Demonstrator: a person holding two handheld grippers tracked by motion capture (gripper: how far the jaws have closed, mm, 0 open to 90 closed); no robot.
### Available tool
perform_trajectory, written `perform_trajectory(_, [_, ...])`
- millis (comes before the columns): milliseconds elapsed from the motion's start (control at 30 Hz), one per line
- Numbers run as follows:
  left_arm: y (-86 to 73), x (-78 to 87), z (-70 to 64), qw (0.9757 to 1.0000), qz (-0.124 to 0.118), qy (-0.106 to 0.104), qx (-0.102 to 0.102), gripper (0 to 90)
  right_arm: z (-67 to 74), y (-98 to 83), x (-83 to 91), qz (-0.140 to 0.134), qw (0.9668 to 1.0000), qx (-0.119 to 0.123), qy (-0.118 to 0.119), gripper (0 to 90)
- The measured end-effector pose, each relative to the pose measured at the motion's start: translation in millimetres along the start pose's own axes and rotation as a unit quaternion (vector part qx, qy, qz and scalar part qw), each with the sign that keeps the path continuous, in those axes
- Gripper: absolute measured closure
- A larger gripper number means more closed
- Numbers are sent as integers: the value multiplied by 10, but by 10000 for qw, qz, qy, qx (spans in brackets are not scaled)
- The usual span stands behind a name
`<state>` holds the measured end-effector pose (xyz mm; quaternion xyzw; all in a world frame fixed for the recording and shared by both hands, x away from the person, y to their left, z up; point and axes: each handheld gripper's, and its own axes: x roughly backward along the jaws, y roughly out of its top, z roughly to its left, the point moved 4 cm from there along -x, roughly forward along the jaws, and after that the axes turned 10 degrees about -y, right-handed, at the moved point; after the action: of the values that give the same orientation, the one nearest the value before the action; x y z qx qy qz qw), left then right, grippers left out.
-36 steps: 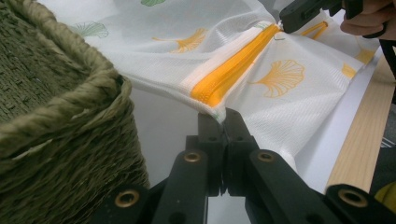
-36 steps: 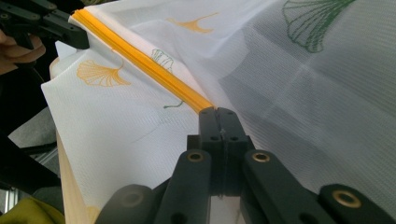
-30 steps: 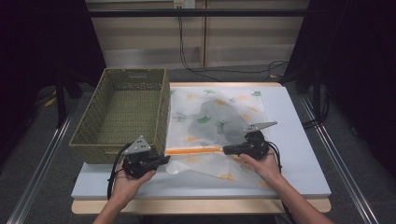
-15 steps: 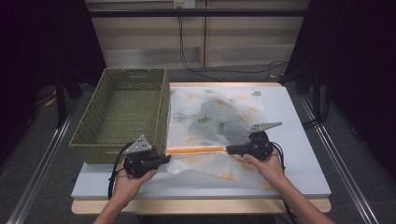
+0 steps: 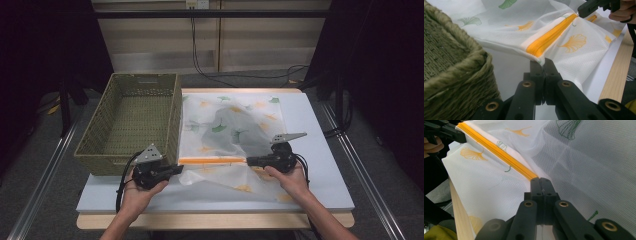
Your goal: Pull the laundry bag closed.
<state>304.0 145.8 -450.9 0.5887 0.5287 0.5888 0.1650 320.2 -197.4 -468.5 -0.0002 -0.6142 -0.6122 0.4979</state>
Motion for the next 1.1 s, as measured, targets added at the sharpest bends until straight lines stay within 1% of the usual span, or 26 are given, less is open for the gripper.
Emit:
perform_trajectory(100, [-2, 2, -3, 10000, 7, -20, -10, 882, -3, 1, 15, -6, 10000, -1, -23, 900])
perform_trajectory(133, [-2, 9, -1, 10000, 34, 4, -20, 882, -3, -1, 21, 15, 10000, -40, -11, 900])
perform_trajectory(167, [-3, 7, 0, 10000, -20, -57, -7, 882, -11, -2, 20, -12, 10000, -14, -15, 900])
perform_trajectory(233, [-8, 9, 4, 10000, -4, -39, -7, 882, -19, -9, 17, -10, 10000, -33, -7, 900])
perform_trajectory(367, [-11, 11, -1, 10000, -7, -59, 5, 882, -16, -24, 12, 51, 10000, -47, -30, 900])
perform_trajectory(433, [-13, 22, 2, 10000, 20, -42, -19, 882, -10, -11, 27, -2, 10000, 6, -28, 900])
perform_trajectory(500, [-17, 25, -4, 10000, 19, -26, 3, 882, 2, -2, 57, 11, 10000, -41, -33, 900])
perform_trajectory(533, [-23, 21, -9, 10000, -4, -71, 12, 882, -1, 4, 60, -44, 10000, -12, -28, 900])
perform_trajectory(567, [-25, 25, -9, 10000, 52, -8, 1, 882, -7, 5, 70, -63, 10000, -12, -27, 900])
perform_trajectory(633, [-28, 19, -11, 10000, 30, -52, -13, 883, -10, 1, 77, -58, 10000, -27, -24, 900])
perform_trajectory(733, [-22, 34, -7, 10000, 41, 3, 2, 882, -16, -5, 80, -48, 10000, -44, -74, 900])
perform_trajectory(767, [-24, 34, -2, 10000, -2, -38, 18, 882, -22, -11, 84, -8, 9999, -65, -113, 900])
perform_trajectory(800, [-30, 37, 3, 10000, 17, -38, 5, 883, -28, -14, 81, 9, 9999, -78, -103, 900])
perform_trajectory(833, [-37, 41, 7, 10000, 42, -12, 5, 883, -40, -18, 80, 13, 9998, -77, -161, 900])
perform_trajectory(1067, [-44, 54, 16, 10000, 21, -1, 26, 882, -79, -28, 96, 17, 9997, -148, -171, 900])
perform_trajectory(1100, [-44, 52, 15, 10000, 16, -14, 29, 882, -82, -30, 96, 15, 9997, -144, -201, 900])
